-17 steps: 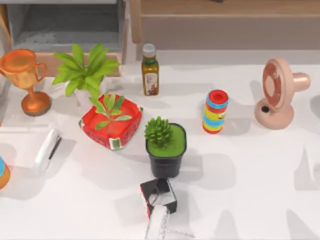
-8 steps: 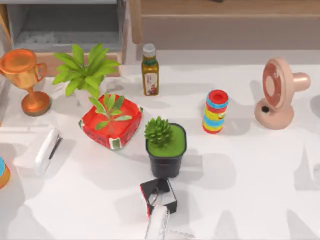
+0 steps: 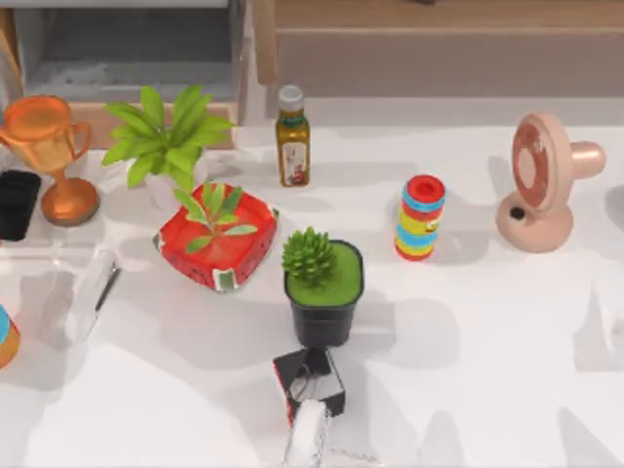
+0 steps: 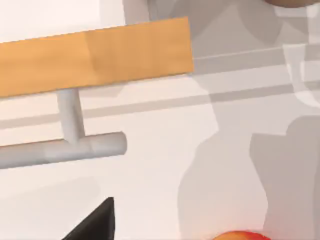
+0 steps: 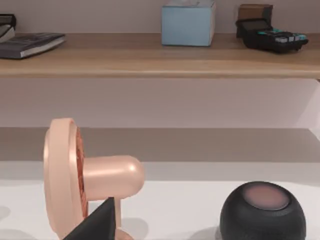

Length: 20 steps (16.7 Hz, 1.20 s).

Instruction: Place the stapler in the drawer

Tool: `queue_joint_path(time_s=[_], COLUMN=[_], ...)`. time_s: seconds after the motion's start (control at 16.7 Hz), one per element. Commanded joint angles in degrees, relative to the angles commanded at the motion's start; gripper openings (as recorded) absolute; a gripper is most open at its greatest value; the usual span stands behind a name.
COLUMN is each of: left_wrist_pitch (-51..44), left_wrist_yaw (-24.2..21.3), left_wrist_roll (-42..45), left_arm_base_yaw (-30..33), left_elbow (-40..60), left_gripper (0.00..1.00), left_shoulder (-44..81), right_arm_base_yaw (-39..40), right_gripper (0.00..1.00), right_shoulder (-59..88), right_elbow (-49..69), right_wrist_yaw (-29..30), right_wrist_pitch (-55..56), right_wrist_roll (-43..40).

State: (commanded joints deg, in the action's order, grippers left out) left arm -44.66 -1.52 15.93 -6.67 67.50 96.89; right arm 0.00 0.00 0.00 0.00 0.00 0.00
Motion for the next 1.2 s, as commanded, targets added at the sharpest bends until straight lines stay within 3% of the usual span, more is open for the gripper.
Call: queue_joint_path(time_s=[0.36,0.84,1.2], left_wrist_pitch=[-15.0,-15.2,-5.6], left_wrist_yaw=[1.6,1.6,1.6], left_wrist_roll=[-8.7,-9.5,-10.2], left_arm_base_yaw=[15.5,16.8,17.6], left_elbow=[8.2,7.6,0.6], left_gripper=[1.00,1.00,1.00], left_shoulder=[7.6,8.2,11.0], right_arm_base_yaw=[0.0,0.0,0.0], right_gripper=[1.00,1.00,1.00], right_shoulder=[0.0,0.0,0.0], right_elbow=[0.0,0.0,0.0], right_wrist_yaw=[0.0,0.0,0.0], right_wrist_pitch=[0.0,0.0,0.0], right_wrist_roll=[0.0,0.0,0.0])
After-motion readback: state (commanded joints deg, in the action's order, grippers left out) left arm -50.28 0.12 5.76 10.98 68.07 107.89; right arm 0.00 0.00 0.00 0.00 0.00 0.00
